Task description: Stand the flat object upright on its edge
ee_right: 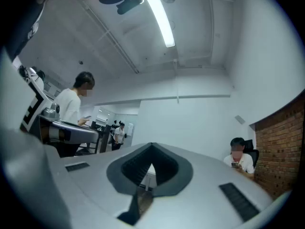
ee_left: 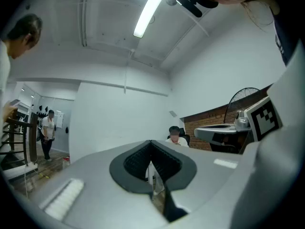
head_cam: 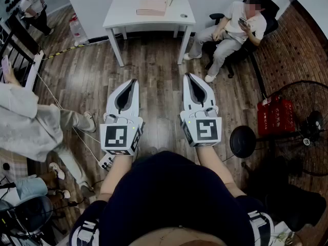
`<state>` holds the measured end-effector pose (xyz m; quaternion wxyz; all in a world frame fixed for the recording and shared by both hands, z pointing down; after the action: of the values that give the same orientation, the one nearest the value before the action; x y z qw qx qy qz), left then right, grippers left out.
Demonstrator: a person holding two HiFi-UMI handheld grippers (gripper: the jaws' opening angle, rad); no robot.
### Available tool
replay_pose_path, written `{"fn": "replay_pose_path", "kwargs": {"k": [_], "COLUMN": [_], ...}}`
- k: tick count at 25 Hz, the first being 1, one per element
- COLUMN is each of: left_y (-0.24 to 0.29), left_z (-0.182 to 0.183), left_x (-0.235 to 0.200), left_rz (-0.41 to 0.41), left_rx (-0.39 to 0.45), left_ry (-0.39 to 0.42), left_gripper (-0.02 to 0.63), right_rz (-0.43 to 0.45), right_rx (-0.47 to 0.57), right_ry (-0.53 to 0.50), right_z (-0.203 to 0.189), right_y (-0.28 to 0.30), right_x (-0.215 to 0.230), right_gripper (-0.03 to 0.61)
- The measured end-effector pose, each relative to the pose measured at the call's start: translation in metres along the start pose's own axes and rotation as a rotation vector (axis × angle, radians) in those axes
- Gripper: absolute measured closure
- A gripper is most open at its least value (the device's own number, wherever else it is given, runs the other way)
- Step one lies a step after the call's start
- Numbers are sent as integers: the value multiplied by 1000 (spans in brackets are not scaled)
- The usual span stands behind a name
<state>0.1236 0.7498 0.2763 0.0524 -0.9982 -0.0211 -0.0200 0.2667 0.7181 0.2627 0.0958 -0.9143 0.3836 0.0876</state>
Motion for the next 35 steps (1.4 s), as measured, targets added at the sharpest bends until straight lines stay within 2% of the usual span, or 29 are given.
{"fn": "replay_pose_path", "kwargs": {"k": [6, 13, 14, 16, 17, 18, 19, 28, 35], "left_y": [22, 50, 54, 65, 73, 81, 91, 211, 317], "left_z": [-4, -22, -24, -27, -28, -30, -32, -45, -50], "left_x": [3, -2, -4, -7, -10, -13, -17, -76, -122], "left_rz": [2, -6, -6, -8, -11, -15, -19, -41, -62], "left_rx": [-12, -55, -55, -50, -46, -41, -36, 13, 15], "left_ry": [2, -13, -18, -26, -28, -31, -35, -58, -49], "left_gripper": [603, 593, 576, 489, 468, 465, 465, 459, 459], "right_rz": [-41, -33, -28, -17, -13, -9, -5, -4, -23], "right_rx": [13, -4, -3, 1, 2, 1, -3, -35, -43], "right_ry": [8, 57, 64, 73, 74, 75, 77, 76, 96], "right_z": [-6, -28, -31, -38, -42, -45, -49, -84, -106], "right_y": [12, 33, 36, 46, 53, 61, 70, 187, 293], "right_x": [20, 39, 41, 45, 48, 51, 54, 99, 143], "right_gripper": [568, 566, 566, 565, 557, 505, 454, 454, 454]}}
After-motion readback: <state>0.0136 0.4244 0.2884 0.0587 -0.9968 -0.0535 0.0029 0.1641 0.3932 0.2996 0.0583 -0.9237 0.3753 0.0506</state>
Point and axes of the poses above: the fingertips, and each gripper's own axes: y forward along the fingers, x to its right, z out of its top, the point moved 1 cm from there along -y, backward along the fingers, and after that the axes turned 13 degrees about z, right-handed, at the moved point
